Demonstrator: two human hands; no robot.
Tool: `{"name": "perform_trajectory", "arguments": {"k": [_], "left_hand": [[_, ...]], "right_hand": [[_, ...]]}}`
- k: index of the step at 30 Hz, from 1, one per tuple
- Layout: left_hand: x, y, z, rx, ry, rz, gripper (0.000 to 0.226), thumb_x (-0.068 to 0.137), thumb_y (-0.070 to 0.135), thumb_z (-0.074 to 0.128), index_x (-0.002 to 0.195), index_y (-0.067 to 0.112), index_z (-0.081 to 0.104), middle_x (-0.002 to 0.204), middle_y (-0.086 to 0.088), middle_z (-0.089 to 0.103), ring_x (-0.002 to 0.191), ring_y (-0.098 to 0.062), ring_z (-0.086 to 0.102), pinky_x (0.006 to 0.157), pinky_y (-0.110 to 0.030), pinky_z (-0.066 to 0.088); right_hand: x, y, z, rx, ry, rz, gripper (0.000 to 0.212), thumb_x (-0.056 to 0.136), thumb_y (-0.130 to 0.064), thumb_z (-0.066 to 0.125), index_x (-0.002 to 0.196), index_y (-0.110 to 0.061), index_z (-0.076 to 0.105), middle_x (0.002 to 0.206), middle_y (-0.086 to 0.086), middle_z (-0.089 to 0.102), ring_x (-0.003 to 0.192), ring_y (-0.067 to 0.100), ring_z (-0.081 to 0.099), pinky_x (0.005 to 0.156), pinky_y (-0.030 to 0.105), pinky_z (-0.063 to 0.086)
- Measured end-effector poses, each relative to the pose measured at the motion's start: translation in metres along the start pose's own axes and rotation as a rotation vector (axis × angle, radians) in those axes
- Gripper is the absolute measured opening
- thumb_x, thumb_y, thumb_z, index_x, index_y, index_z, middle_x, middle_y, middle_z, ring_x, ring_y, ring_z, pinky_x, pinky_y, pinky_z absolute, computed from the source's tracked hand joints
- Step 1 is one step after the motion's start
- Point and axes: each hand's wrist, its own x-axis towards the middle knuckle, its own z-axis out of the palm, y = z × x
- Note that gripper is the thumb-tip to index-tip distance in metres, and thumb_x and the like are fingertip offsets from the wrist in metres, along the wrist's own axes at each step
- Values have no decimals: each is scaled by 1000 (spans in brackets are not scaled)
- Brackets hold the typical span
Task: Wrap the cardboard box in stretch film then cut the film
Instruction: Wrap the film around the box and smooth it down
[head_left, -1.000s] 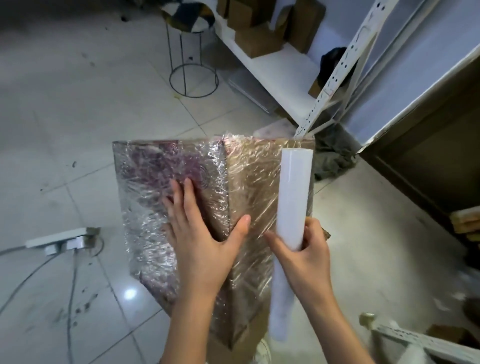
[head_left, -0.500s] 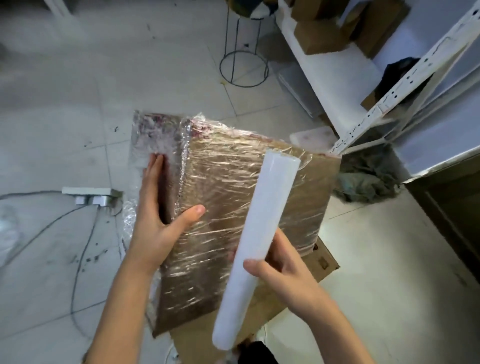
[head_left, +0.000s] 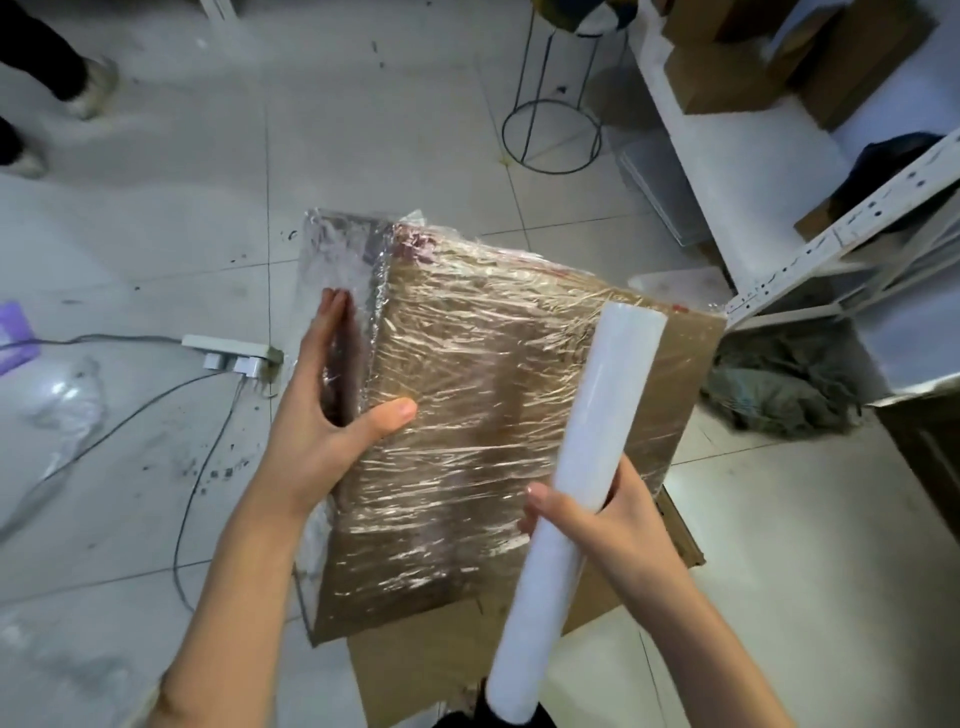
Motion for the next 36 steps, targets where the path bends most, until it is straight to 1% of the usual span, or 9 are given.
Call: {"name": "perform_trajectory", "arguments": {"k": [4, 6, 8, 12, 19, 24, 26, 32, 36], "left_hand": [[2, -6, -5, -16, 14, 12, 92, 57, 51, 74, 134, 59, 25, 149, 22, 29, 137, -3, 32, 110, -45, 35], [4, -12, -10, -30, 37, 6, 96, 55, 53, 74, 138, 53, 26, 150, 18, 31, 137, -7, 34, 110, -46, 36], [5, -19, -16, -44, 42, 2, 99, 55, 54, 75, 141, 48, 26, 150, 15, 32, 137, -9, 34, 109, -48, 36], [5, -32, -30, -84, 55, -31, 111, 46, 69, 78, 142, 46, 28, 149, 11, 34, 136, -13, 37, 108, -50, 37], [2, -50, -50, -184, 84, -52, 112, 46, 57, 85, 143, 34, 34, 145, 7, 42, 132, -15, 42, 105, -48, 41], [-2, -59, -62, -213, 92, -60, 121, 38, 62, 85, 143, 29, 36, 142, 5, 46, 129, -12, 46, 103, -42, 44], [-3, -62, -65, -221, 89, -60, 121, 38, 62, 86, 142, 28, 37, 142, 5, 47, 129, -12, 46, 104, -44, 43], [-4, -68, -69, -221, 109, -63, 121, 38, 62, 86, 142, 26, 37, 141, 7, 48, 130, -9, 45, 107, -44, 40], [-7, -76, -72, -218, 108, -79, 120, 38, 61, 87, 141, 26, 38, 141, 7, 48, 131, -11, 44, 107, -48, 38]], "right_hand": [[-2, 2, -6, -57, -18, -29, 46, 59, -42, 76, 93, -14, 60, 78, 3, 67, 70, 9, 66, 63, 22, 54], [-3, 3, -4, -37, -69, -24, 49, 56, -46, 77, 89, -12, 63, 78, 4, 69, 76, 15, 69, 69, 32, 55], [-1, 2, -3, -51, -144, -30, 54, 56, -44, 75, 94, -7, 63, 90, 11, 72, 87, 24, 70, 77, 40, 55], [1, -4, -4, -67, -317, -26, 59, 66, -31, 73, 113, -2, 52, 98, 10, 72, 93, 26, 69, 77, 33, 56], [5, -7, 6, -192, -212, -117, 39, 78, -38, 62, 112, -22, 50, 100, 4, 66, 92, 16, 65, 72, 22, 52], [16, 5, 0, -203, -315, -19, 48, 73, -36, 61, 119, -34, 44, 117, 5, 57, 112, 22, 57, 90, 40, 51], [19, 8, -2, -240, -334, -75, 46, 79, -32, 62, 120, -31, 42, 111, -7, 60, 106, 12, 59, 84, 31, 52], [25, 20, 1, -360, -23, -276, 45, 73, -35, 67, 109, -21, 42, 101, -5, 59, 90, 1, 61, 70, 17, 50], [31, 27, 11, -360, 180, -284, 58, 62, -50, 71, 102, -27, 35, 94, 3, 61, 85, 16, 62, 65, 32, 53]]}}
